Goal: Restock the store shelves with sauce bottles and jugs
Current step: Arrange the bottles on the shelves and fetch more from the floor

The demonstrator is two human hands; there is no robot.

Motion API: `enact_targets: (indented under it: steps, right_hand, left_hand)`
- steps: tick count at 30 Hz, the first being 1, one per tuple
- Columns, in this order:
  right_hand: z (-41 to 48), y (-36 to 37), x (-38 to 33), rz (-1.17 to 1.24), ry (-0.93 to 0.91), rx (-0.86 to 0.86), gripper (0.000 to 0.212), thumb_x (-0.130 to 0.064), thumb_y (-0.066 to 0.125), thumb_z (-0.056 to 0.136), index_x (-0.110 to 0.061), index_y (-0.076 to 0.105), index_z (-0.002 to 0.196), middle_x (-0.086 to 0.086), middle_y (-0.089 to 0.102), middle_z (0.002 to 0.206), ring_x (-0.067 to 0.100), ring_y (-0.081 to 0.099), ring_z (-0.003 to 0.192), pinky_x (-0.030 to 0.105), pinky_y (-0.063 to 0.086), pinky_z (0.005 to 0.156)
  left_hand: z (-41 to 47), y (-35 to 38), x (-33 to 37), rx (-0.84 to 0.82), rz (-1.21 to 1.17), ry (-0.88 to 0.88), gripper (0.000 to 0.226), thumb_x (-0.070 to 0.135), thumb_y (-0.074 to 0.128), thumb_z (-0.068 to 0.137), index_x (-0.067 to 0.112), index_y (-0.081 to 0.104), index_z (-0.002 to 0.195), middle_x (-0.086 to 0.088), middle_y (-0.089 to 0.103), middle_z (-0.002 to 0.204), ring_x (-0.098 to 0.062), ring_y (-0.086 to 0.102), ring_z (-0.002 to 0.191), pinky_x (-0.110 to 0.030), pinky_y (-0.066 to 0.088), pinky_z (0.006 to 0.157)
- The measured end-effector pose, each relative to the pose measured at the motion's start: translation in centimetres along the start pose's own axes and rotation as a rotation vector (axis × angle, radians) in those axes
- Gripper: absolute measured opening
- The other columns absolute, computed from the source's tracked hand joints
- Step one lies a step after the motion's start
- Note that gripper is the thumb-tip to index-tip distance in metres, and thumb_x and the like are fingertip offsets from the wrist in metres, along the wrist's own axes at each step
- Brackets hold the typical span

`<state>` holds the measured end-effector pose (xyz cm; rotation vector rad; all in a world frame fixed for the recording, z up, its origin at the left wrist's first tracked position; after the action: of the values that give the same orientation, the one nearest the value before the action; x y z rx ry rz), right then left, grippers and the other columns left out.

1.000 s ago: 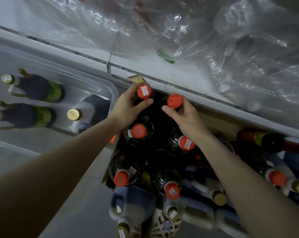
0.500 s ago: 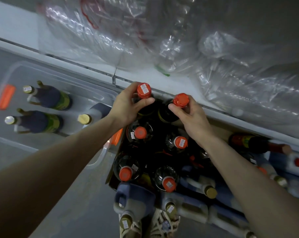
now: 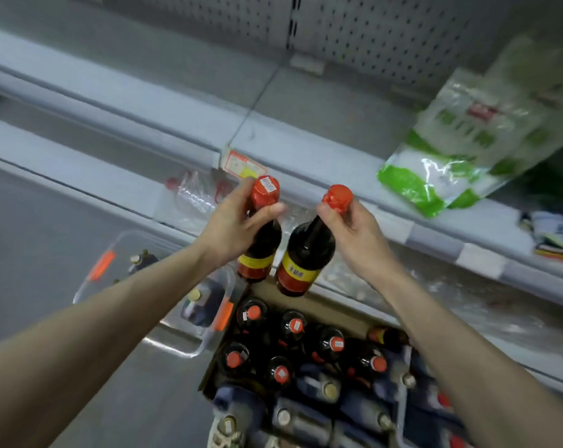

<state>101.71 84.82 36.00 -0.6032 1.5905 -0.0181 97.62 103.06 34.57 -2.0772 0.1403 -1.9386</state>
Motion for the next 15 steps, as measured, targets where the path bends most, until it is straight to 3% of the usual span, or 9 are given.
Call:
enact_targets:
  steps: [3,7,10,12,15]
  right_hand:
    - [-1.4,-3.3,-9.6,-0.051,-0.086,0.024,0.013,-0.031,0.055,0.095,-0.028,0.053,0.083,-0.014,0.058,0.081,-0.012,0.053,0.068,0.004,0.039,0.067]
    - [-4.0,-8.3,-23.3,-0.101,-0.229,0.062,0.023,-0.039,0.048,0.096,-0.021,0.055,0.083,-0.008,0.056,0.080,-0.002,0.050,0.071,0.013,0.039,0.070]
    - [-6.6,-12.4,-33.0,-0.063,-0.325,0.149,0.040,-0.051,0.044,0.095,-0.016,0.058,0.085,0.002,0.064,0.081,0.013,0.061,0.079,0.025,0.046,0.081]
    - [-8.7,-15.0,-39.1,-0.059,-0.398,0.209,0.059,-0.062,0.041,0.090,-0.007,0.061,0.090,0.016,0.066,0.088,0.030,0.063,0.089,0.040,0.048,0.086]
    - [-12.5,-18.6,-47.6,-0.052,-0.492,0.323,0.064,-0.066,0.035,0.090,-0.007,0.060,0.087,0.016,0.066,0.088,0.027,0.063,0.084,0.042,0.048,0.087]
  left_hand:
    - [-0.5,-3.1,10.1,0.021,0.008,0.110,0.042,0.054,0.062,0.076,0.016,0.052,0.091,0.007,0.054,0.078,-0.008,0.049,0.074,-0.032,0.044,0.076]
    - [-1.5,-6.9,24.6,0.004,0.016,0.275,0.033,0.048,0.068,0.079,0.020,0.054,0.087,-0.003,0.059,0.078,-0.011,0.050,0.075,-0.034,0.044,0.077]
    - [-2.6,-9.4,35.3,0.035,-0.035,0.409,0.017,0.034,0.064,0.088,0.023,0.052,0.084,-0.009,0.065,0.077,-0.015,0.059,0.073,-0.038,0.049,0.076]
    - [-3.8,-10.7,42.3,0.063,-0.060,0.509,0.010,0.024,0.056,0.095,0.023,0.053,0.086,-0.004,0.064,0.072,-0.009,0.059,0.066,-0.033,0.049,0.073]
    - [-5.7,-12.3,51.7,0.100,-0.103,0.645,0.013,0.030,0.052,0.097,0.023,0.053,0.086,-0.002,0.060,0.073,-0.007,0.056,0.067,-0.026,0.046,0.072]
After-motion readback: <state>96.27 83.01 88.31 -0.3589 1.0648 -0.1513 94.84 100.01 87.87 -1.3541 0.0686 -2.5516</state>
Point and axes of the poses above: each hand's wrist, its own z-axis towards the middle knuckle, its own y-axis out of the palm, x = y × z, the point moved 5 cm from there along z, towards the middle knuckle
